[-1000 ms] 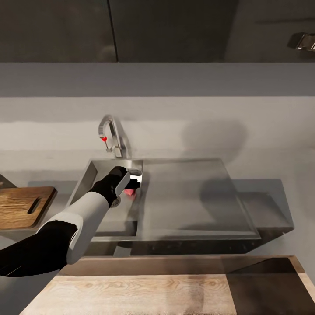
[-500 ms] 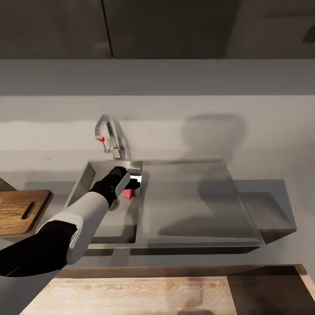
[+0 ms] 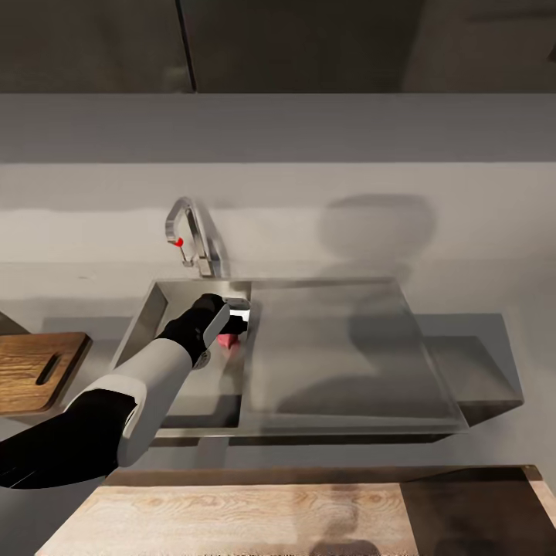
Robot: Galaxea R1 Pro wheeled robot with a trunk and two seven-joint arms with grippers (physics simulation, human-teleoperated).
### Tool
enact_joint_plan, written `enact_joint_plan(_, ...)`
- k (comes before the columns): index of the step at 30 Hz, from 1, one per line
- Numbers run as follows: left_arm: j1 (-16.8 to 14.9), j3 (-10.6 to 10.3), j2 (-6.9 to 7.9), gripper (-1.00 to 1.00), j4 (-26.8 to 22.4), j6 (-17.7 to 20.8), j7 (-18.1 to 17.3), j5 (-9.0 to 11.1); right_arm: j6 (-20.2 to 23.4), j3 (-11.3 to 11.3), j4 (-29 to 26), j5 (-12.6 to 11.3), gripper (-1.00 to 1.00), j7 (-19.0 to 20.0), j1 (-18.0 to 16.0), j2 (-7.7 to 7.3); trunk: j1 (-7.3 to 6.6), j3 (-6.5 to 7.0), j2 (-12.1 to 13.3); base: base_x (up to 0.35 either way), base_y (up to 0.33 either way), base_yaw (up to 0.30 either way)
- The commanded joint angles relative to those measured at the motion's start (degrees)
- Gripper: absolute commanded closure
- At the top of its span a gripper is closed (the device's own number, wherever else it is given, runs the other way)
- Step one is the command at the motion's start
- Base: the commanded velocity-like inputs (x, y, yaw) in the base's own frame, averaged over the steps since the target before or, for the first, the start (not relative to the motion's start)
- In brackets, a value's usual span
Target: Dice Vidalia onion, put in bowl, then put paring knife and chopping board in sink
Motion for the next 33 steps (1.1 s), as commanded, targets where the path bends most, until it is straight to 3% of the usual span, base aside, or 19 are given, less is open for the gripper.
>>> enact_joint_plan(1,-0.04,-0.42,0.04,-1.00,-0.06,0.21,0.42,0.61,-0.06,-0.24,-0.09,0.43,-1.00,0.16,0.02,0.07,0.03,-0.15,-0.10,0.000,0.000,0.000)
enact_joint_plan(33,-0.04,-0.42,0.20,-1.00,-0.15,0.21,0.68,0.60,-0.06,-0.23,-0.09,0.43,-1.00,0.16,0.02,0.07,0.03,-2.27,-0.10,0.000,0.000,0.000)
